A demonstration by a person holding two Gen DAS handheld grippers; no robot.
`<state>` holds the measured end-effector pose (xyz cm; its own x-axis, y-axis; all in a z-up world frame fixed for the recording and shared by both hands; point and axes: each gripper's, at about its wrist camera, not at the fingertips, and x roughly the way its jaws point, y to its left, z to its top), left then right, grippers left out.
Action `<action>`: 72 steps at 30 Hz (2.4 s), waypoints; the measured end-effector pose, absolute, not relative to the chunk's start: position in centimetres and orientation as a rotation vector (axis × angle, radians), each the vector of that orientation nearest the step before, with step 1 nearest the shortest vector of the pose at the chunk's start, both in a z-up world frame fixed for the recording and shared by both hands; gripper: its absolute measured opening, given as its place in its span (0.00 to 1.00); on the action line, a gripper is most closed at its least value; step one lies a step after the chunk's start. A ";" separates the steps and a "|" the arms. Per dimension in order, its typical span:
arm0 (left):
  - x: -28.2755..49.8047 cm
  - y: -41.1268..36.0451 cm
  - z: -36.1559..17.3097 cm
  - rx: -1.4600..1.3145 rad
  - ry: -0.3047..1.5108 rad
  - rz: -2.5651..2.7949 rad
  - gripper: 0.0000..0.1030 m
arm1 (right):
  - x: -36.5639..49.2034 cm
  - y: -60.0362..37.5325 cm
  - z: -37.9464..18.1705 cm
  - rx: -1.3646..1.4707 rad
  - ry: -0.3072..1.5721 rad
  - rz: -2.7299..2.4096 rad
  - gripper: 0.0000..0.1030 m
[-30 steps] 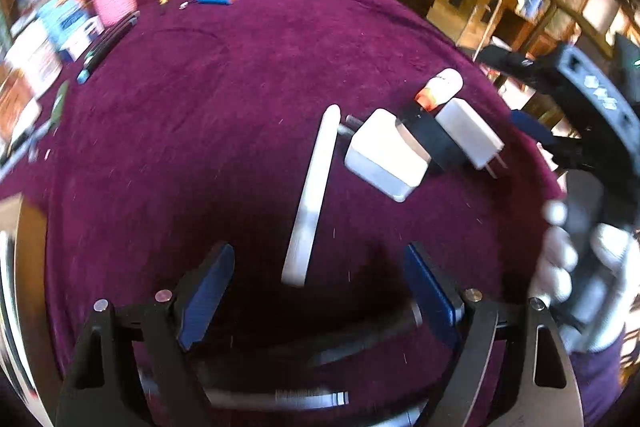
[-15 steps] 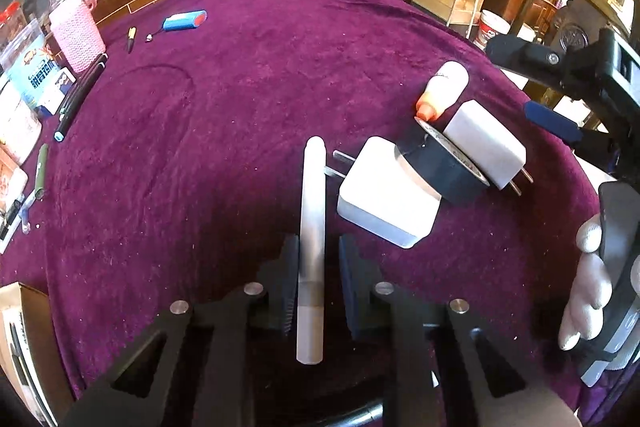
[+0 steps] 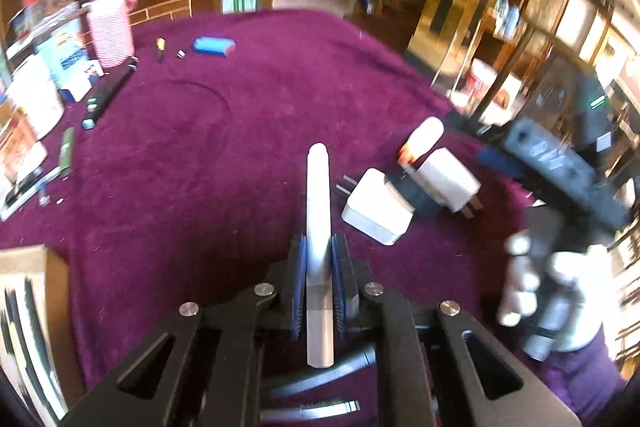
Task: Organize rigid objects
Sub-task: 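Lift the white marker with the left tool while the right tool grasps the black tape roll, then lower the marker and tape roll into the tray and open both tools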
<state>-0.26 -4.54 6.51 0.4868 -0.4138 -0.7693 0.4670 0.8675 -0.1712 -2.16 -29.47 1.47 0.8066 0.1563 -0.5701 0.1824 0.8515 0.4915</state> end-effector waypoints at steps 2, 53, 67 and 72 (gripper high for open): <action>-1.9 -2.6 7.9 0.009 0.890 -0.558 0.12 | -2.2 -28.8 1.8 0.532 0.632 0.021 0.95; 0.3 29.8 2.6 -0.194 1.079 0.110 0.19 | -6.0 3.5 8.9 0.060 0.752 0.748 0.14; -8.7 33.9 7.3 -0.437 0.832 -0.025 0.51 | -6.8 15.4 5.6 -0.099 0.864 0.920 0.14; -10.8 35.1 7.4 -0.468 0.799 -0.017 0.53 | -6.9 18.0 4.3 -0.166 0.898 0.926 0.14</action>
